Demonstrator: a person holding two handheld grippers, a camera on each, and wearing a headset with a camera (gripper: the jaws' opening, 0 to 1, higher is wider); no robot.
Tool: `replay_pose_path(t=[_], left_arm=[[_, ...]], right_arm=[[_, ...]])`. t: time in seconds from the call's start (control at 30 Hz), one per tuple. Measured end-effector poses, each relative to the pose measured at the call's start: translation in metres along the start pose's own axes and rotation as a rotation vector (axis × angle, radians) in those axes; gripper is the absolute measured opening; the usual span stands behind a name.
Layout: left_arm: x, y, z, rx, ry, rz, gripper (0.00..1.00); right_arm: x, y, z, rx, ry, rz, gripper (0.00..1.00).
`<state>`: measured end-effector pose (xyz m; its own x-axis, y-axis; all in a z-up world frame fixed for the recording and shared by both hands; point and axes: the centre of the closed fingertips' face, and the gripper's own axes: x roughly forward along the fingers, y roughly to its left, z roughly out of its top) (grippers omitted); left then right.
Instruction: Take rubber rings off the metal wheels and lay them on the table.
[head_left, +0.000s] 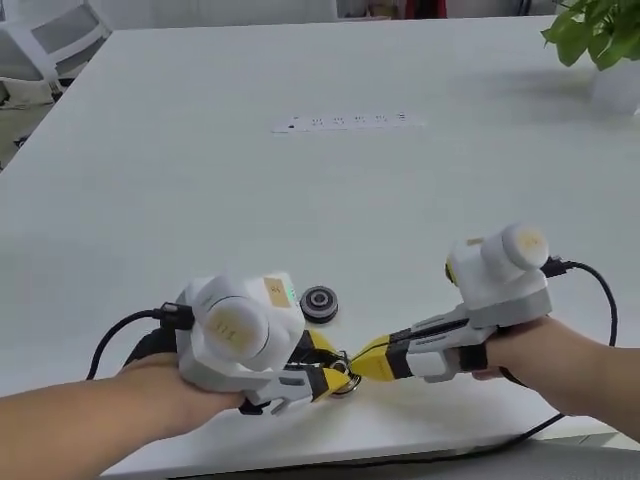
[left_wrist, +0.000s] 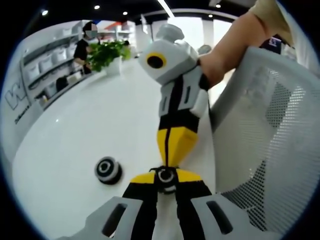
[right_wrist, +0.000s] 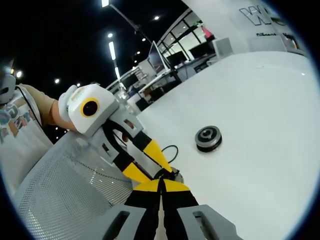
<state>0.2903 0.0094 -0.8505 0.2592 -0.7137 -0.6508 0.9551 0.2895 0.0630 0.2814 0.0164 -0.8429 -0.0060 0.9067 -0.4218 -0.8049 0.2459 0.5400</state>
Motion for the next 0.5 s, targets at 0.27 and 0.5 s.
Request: replay_pose_path(t=[0.27,0.5], left_arm=[[0.0004,-0.0005,0.0004,-0.003,-0.003,-0.001,0.13],[0.0009,-0.0009,0.0006,-0.006,-0.006,-0.006,0.13]], right_arm=[[0.0001,0.0017,0.0020,-0.007,-0.010,0.028,0.00],[-0.0040,0.0010,0.0029,0.059,-0.048,0.053,0.00]])
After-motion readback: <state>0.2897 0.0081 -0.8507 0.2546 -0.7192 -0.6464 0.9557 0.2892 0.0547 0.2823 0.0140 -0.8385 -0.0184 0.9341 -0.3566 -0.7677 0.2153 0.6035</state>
